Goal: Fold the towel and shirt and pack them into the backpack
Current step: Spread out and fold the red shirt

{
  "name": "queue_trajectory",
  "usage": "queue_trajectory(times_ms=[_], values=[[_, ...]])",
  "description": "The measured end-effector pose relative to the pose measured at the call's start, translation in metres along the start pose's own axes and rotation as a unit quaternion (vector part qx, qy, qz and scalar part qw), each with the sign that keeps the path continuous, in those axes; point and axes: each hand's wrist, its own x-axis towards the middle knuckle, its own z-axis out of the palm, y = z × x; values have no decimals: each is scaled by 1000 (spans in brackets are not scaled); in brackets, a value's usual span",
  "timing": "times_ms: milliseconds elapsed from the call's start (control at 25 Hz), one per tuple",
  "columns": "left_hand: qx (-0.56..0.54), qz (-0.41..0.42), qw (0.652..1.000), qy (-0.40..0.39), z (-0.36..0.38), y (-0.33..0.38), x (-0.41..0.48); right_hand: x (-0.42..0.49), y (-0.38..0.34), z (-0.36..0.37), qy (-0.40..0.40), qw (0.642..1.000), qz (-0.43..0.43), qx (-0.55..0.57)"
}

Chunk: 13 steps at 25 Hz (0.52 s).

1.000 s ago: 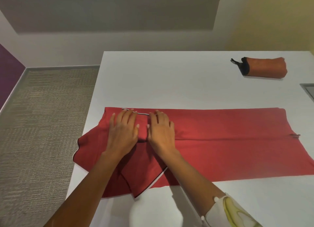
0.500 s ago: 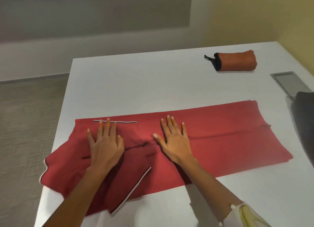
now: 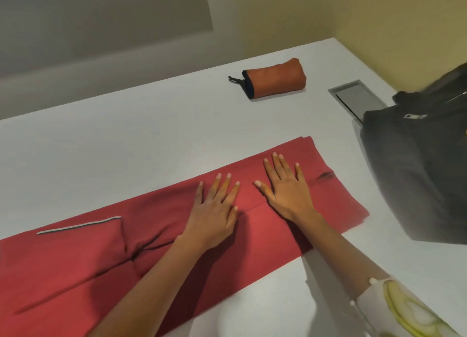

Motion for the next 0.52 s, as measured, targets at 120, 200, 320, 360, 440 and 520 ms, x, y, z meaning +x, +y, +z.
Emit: queue_trajectory(times_ms=[120, 200, 320, 360, 440, 520], values=[[-2, 51, 998, -20, 2, 27, 43, 7, 42, -6, -1, 999, 37, -14], [9, 82, 996, -33, 0, 41, 71, 9, 58, -11, 0, 998, 56, -6], [25, 142, 989, -41, -4, 67, 116, 3, 75, -24, 40, 990, 120, 58], [29, 165, 985, -33, -8, 76, 132, -3, 80, -31, 57, 983, 153, 87], [48, 216, 975, -14, -16, 95, 161, -18, 88, -47, 63, 965, 218, 129], [77, 252, 964, -42, -28, 115, 188, -34, 94, -60, 20, 953, 265, 145]])
